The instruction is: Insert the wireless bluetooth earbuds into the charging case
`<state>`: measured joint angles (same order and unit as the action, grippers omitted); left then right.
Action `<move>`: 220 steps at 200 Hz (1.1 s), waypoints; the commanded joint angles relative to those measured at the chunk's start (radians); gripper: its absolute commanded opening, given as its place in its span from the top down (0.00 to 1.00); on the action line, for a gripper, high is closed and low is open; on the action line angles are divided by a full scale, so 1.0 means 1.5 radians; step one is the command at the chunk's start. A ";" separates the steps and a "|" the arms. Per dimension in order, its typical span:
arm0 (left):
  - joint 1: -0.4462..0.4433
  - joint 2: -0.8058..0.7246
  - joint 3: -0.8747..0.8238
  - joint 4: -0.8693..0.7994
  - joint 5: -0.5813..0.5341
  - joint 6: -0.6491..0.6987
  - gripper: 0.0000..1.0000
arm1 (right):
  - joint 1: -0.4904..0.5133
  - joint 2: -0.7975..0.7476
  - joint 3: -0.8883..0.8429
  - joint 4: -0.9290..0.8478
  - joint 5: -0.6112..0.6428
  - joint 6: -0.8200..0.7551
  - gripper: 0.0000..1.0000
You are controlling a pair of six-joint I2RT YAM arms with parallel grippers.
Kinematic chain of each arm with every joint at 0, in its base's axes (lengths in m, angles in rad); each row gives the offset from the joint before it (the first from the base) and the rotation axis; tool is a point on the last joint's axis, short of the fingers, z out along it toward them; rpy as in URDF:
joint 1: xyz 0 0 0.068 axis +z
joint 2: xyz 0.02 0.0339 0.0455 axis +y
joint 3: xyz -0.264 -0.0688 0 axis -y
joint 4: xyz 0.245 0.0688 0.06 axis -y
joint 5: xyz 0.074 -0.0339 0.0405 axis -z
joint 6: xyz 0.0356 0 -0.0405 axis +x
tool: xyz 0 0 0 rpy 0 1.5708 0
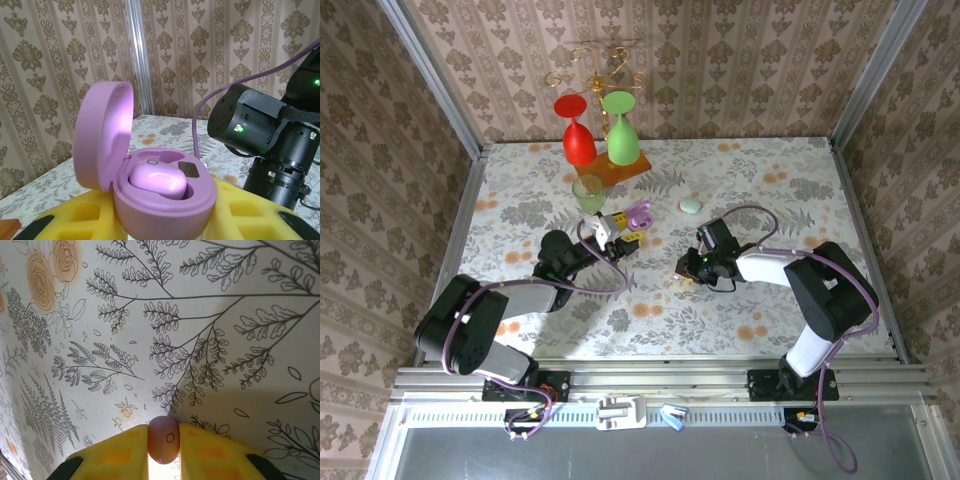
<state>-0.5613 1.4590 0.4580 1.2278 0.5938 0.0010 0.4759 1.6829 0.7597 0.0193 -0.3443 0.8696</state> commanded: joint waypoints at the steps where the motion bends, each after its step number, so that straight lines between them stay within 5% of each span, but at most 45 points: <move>1: 0.005 -0.018 -0.003 0.026 0.004 -0.001 0.74 | 0.000 0.028 0.002 -0.070 0.023 -0.021 0.85; 58: 0.008 -0.014 0.000 0.026 0.005 -0.001 0.74 | 0.002 -0.012 0.017 -0.087 0.042 -0.033 0.89; 166: 0.018 0.014 -0.003 0.027 0.029 -0.020 0.74 | 0.028 -0.280 0.104 -0.213 0.107 -0.204 0.86; 220: 0.014 0.019 -0.012 0.023 0.099 -0.043 0.74 | 0.082 -0.333 0.134 -0.135 0.097 -0.304 0.86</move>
<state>-0.5407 1.4784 0.4545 1.2278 0.6674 -0.0269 0.5816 1.2003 0.9421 -0.2333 -0.1905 0.5076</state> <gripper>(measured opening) 0.353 0.145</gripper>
